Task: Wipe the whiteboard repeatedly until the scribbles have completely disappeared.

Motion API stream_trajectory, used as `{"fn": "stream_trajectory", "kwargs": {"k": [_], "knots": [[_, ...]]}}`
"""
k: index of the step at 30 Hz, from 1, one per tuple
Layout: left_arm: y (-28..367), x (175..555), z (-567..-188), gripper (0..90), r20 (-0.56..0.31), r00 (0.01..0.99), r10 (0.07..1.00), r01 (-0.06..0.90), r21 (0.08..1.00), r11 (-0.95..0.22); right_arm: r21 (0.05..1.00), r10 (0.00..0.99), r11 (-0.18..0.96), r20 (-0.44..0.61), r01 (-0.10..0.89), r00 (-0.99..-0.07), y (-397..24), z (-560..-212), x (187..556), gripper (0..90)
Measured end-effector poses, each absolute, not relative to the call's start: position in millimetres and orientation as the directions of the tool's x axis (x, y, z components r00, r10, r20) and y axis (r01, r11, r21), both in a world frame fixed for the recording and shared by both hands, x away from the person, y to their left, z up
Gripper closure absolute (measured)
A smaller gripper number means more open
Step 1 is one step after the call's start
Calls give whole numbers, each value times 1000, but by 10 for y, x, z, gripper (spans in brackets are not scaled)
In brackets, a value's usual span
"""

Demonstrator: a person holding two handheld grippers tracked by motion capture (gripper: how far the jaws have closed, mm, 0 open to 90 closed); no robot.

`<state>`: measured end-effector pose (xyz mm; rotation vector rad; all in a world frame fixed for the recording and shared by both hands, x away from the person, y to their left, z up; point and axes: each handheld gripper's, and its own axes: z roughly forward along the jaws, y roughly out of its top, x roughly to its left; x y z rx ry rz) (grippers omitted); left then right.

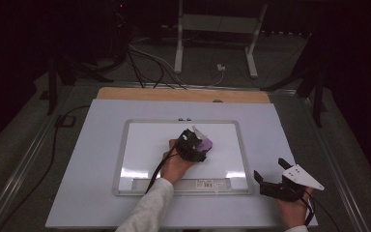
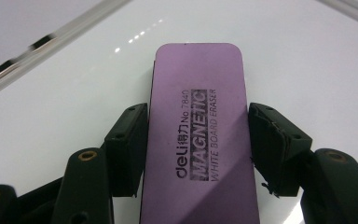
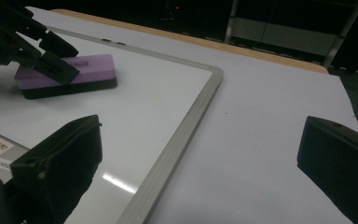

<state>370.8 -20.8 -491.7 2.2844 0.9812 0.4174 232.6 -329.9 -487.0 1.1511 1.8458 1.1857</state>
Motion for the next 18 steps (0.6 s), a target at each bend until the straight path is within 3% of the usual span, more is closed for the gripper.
{"fn": "stream_trajectory", "kwargs": {"k": [11,18], "knots": [[258,3978,-4912,418,72,491,868,654,628,-421,924,916,200,-59,325,-397,-3314,-4870,2325,4],[198,3973,-4913,418,50,498,866,658,628,-415,923,914,205,-62,326,-401,-3297,-4874,2330,4]]}}
